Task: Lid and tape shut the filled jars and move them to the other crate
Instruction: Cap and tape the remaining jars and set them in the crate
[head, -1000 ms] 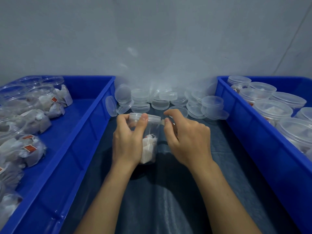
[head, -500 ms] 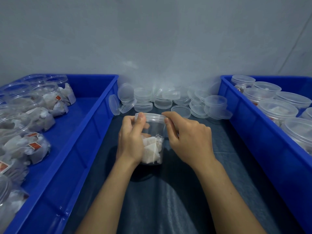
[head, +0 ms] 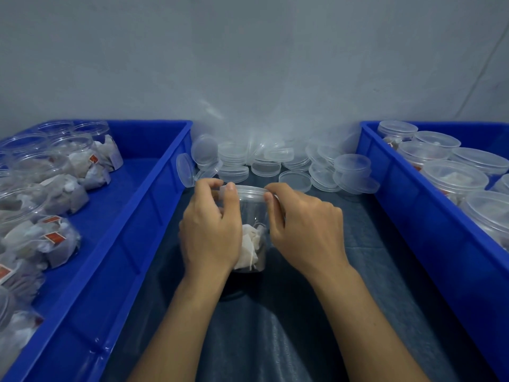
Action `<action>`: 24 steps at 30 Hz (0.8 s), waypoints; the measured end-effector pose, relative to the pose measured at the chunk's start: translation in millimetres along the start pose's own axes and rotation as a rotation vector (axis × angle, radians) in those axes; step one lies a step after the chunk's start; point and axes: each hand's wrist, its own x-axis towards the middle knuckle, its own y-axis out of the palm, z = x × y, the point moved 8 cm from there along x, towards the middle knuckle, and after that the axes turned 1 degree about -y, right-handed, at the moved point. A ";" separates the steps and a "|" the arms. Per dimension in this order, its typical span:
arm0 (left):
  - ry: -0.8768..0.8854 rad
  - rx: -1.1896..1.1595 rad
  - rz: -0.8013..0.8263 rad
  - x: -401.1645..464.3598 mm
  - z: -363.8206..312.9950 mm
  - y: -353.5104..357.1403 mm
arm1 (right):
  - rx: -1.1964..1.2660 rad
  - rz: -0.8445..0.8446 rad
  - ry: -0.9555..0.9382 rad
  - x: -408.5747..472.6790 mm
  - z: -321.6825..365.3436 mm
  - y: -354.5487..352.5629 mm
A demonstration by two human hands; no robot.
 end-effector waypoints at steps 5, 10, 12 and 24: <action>0.042 -0.013 0.079 -5.0 -7.7 8.1 | -0.009 -0.016 0.005 -0.7 2.8 -6.5; 0.050 -0.048 0.089 -3.1 -4.3 14.7 | 0.102 0.010 0.014 -4.5 6.0 -3.2; 0.038 -0.081 0.094 -2.1 -0.8 15.7 | 0.119 0.034 0.015 -4.7 4.5 0.6; -0.043 -0.312 0.072 5.2 11.0 12.4 | 0.011 0.096 0.077 -2.2 -12.8 15.2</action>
